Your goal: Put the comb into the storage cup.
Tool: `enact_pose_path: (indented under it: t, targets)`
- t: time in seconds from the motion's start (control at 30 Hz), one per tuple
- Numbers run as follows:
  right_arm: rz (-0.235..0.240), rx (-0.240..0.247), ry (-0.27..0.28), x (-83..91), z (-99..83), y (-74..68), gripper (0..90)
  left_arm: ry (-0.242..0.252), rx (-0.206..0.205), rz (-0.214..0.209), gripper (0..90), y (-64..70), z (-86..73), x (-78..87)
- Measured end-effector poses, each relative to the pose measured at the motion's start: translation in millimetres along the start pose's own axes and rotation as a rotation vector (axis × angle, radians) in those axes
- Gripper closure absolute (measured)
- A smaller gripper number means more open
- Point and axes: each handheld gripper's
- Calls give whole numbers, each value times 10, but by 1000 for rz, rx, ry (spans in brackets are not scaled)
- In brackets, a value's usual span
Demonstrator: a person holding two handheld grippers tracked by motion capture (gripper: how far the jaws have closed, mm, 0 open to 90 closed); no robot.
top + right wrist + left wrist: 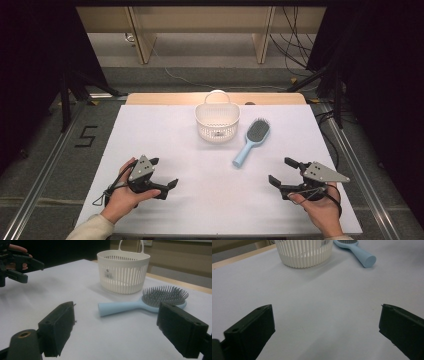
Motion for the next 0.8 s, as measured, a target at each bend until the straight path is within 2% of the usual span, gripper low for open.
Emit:
enact_pose_path:
  t: [0.8]
  targets:
    - [17, 9, -16, -41, -5, -14, 159, 1, -7, -2, 0, 6, 0, -2]
Point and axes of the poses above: each handheld gripper's, and its own axes: x roughly backward along the jaws, z roughly out of its top, y roughly to its right
